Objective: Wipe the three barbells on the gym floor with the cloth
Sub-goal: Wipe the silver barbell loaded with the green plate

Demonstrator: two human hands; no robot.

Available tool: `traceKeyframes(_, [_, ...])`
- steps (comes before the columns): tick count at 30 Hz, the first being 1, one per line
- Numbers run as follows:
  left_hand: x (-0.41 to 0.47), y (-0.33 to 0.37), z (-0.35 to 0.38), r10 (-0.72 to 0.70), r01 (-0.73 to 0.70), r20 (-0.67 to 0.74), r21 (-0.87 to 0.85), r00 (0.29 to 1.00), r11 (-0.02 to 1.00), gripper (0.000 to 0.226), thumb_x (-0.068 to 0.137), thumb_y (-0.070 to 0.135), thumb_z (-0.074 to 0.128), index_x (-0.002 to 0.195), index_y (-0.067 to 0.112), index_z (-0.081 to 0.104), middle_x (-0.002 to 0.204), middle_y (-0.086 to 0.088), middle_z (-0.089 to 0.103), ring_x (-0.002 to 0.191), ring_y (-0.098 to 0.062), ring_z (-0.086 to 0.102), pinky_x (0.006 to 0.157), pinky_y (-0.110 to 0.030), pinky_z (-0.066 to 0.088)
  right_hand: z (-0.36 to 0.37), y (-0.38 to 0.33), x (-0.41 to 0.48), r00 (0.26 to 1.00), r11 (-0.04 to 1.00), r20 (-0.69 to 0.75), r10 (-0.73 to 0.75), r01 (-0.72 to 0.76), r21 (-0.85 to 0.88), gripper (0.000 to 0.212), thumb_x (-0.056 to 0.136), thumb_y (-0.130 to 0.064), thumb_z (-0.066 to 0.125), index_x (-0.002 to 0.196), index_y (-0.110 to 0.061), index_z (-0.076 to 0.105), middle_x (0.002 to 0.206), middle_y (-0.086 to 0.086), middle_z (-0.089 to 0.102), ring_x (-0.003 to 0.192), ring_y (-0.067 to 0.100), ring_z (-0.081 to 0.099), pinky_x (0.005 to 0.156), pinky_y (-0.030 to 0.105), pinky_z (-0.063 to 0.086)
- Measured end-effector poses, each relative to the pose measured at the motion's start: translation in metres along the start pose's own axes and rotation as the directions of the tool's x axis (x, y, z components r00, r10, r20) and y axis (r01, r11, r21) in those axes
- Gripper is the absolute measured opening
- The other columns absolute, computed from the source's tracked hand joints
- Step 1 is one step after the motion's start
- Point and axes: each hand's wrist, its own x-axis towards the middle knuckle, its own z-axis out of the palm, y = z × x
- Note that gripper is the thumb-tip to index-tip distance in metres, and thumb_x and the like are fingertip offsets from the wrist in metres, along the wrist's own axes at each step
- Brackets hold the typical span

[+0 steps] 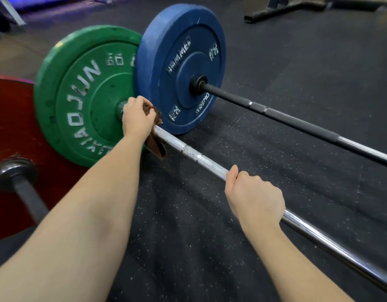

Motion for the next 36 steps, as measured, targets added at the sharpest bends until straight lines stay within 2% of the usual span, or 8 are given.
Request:
traceKeyframes(6, [-0.026,0.013,-0.005,0.052,-0.052,0.041,-0.012,0.998,0.999,0.01,0.089,0.026,0.066,0.099,0.023,0.064,0.109,0.001,0.056,0.112,-0.023,0.051,0.094,-0.038,0.044,-0.003,-0.001,0.0,1.0,0.999,0.023,0.019,-0.019,0.028,0.073,0.089,-0.029,-0.004,0.118,-0.026,0.064,0.065,-0.005,0.046,0.045,0.022,0.027,0.048,0.029,0.019])
traceKeyframes(11, [-0.074,0.022,0.003,0.269,-0.268,-0.016,-0.17,0.963,0.948,0.016,0.089,0.022,0.072,0.102,0.018,0.063,0.106,0.001,0.056,0.101,-0.01,0.049,0.088,-0.021,0.039,-0.005,-0.001,0.001,0.997,0.993,0.032,0.066,-0.068,0.094,0.058,0.106,-0.04,0.014,0.088,-0.015,0.064,0.056,-0.002,0.041,0.051,0.026,0.04,0.057,0.034,0.031])
traceKeyframes(15, [-0.054,0.012,0.001,0.283,-0.274,0.051,-0.137,0.958,0.952,0.015,0.092,0.026,0.07,0.105,0.02,0.064,0.107,0.001,0.059,0.101,-0.012,0.054,0.09,-0.022,0.043,-0.001,0.001,0.001,0.999,0.996,0.028,0.046,-0.048,0.076,0.056,0.104,-0.035,0.013,0.103,-0.016,0.066,0.061,-0.002,0.047,0.048,0.024,0.035,0.054,0.032,0.028])
traceKeyframes(18, [-0.025,-0.004,-0.006,0.217,-0.216,0.052,-0.031,0.975,0.976,0.014,0.093,0.03,0.067,0.105,0.024,0.064,0.108,0.0,0.061,0.107,-0.022,0.056,0.093,-0.04,0.047,0.0,0.002,0.001,1.0,0.999,0.019,0.0,-0.001,0.041,0.063,0.097,-0.03,0.004,0.117,-0.021,0.064,0.063,-0.003,0.044,0.046,0.023,0.031,0.049,0.031,0.023])
traceKeyframes(22, [-0.002,-0.017,-0.008,0.133,-0.136,0.052,0.077,0.99,0.988,0.013,0.097,0.032,0.063,0.108,0.025,0.064,0.115,-0.001,0.06,0.115,-0.025,0.054,0.095,-0.044,0.046,0.002,0.002,0.003,0.999,0.999,0.039,-0.032,0.03,0.033,0.07,0.091,-0.029,-0.001,0.122,-0.025,0.061,0.063,-0.004,0.041,0.045,0.022,0.029,0.047,0.03,0.02])
traceKeyframes(29, [-0.001,-0.006,-0.008,0.066,-0.067,0.011,0.185,0.998,0.98,0.015,0.096,0.036,0.064,0.11,0.032,0.069,0.117,0.007,0.066,0.116,-0.022,0.059,0.092,-0.039,0.046,-0.003,0.0,0.002,1.0,0.993,0.021,0.013,-0.015,0.118,0.052,0.106,-0.042,0.013,0.079,-0.017,0.05,0.057,-0.001,0.04,0.053,0.028,0.044,0.052,0.033,0.027])
traceKeyframes(32, [-0.005,0.008,-0.015,-0.056,0.052,0.016,0.194,0.998,0.98,0.023,0.09,0.046,0.071,0.111,0.037,0.071,0.116,0.01,0.07,0.114,-0.022,0.063,0.09,-0.036,0.049,-0.002,0.001,0.002,1.0,0.991,0.016,0.012,-0.014,0.131,0.05,0.106,-0.041,0.013,0.079,-0.017,0.048,0.058,-0.002,0.042,0.052,0.027,0.042,0.051,0.032,0.026])
traceKeyframes(36, [-0.032,0.02,-0.018,-0.033,0.03,0.021,0.123,0.999,0.992,0.025,0.085,0.05,0.074,0.107,0.038,0.072,0.113,0.015,0.072,0.11,-0.016,0.065,0.09,-0.032,0.048,-0.005,0.001,0.002,1.0,0.995,0.002,0.009,-0.009,0.103,0.052,0.106,-0.043,0.014,0.079,-0.018,0.051,0.06,-0.001,0.049,0.056,0.028,0.046,0.051,0.032,0.026])
